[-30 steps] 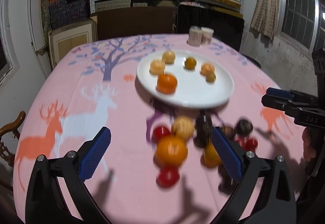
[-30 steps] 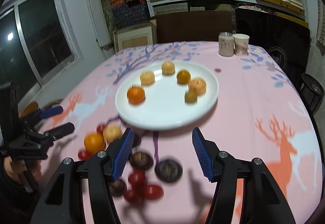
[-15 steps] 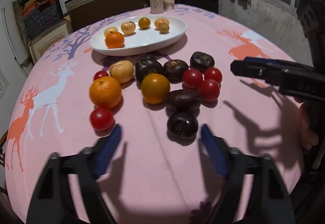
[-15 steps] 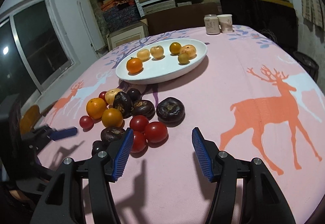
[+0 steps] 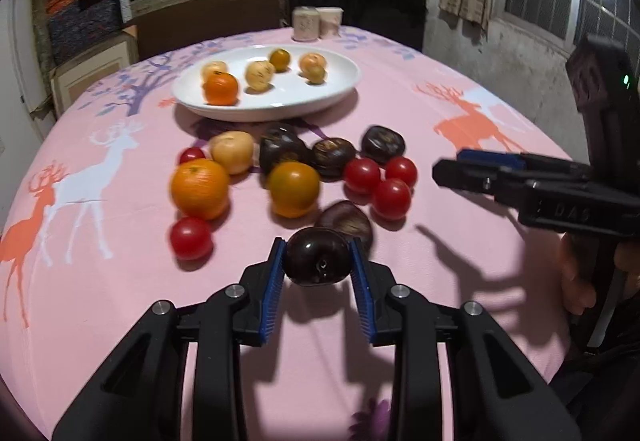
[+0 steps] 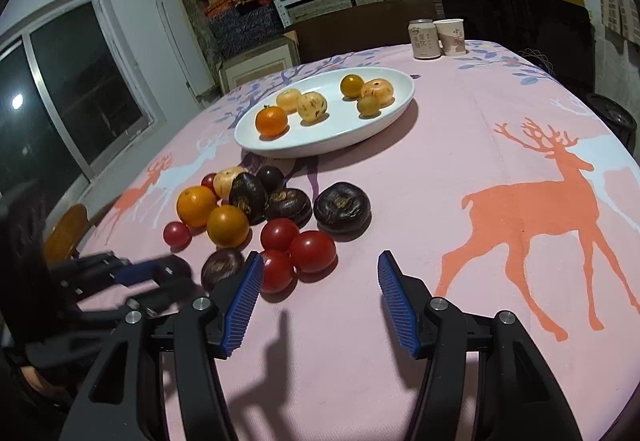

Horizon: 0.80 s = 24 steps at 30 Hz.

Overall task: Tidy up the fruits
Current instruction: 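Grasp the dark purple plum with the left tool, then grasp a dark purple mangosteen-like fruit with the right tool while the left tool holds the plum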

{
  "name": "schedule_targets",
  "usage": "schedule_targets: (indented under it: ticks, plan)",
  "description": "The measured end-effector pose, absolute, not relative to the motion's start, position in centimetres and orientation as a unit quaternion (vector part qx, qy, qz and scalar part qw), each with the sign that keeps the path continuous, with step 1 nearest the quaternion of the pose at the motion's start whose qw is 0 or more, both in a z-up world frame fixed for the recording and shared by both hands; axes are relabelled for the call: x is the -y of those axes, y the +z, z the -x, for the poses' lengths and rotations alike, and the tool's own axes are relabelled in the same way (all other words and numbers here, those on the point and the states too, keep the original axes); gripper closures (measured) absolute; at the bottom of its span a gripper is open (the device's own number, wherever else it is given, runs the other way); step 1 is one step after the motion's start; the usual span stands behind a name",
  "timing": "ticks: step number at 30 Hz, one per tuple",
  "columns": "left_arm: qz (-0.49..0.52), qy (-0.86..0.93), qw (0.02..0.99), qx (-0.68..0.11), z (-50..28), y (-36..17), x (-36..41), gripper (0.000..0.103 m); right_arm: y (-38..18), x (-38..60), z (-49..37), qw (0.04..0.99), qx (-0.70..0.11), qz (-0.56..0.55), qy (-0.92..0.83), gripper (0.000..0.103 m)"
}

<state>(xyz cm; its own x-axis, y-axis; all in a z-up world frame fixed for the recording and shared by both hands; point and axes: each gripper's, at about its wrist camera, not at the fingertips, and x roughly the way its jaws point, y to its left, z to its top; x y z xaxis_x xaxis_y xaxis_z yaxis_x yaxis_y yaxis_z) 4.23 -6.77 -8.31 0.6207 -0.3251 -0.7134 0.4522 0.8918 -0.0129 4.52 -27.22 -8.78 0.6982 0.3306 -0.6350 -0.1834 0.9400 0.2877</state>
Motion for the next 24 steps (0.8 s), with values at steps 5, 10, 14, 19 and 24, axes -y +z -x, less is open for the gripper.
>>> schedule_targets:
  ticks: [5,10,14,19,24]
  plan:
    - [-0.067,-0.196,0.906,-0.37,-4.2,-7.4,4.5,0.072,-9.0,25.8,-5.2,0.912,-0.383,-0.064,0.13,0.051]
    - [-0.063,-0.199,0.903,-0.377,-4.3,-7.8,4.0,0.072,-8.7,25.0,-5.6,0.912,-0.385,-0.06,0.131,0.053]
    - [-0.058,-0.193,0.906,-0.371,-4.4,-7.5,3.4,0.072,-7.7,22.4,-4.0,0.908,-0.376,-0.034,0.184,0.053]
    - [-0.053,-0.183,0.91,-0.367,-4.5,-7.1,2.3,0.072,-7.7,17.9,-3.4,0.902,-0.369,0.042,0.22,0.053]
    - [-0.044,-0.176,0.909,-0.376,-4.8,-7.5,1.2,0.071,-8.8,17.3,-5.7,0.891,-0.402,0.028,0.21,0.053]
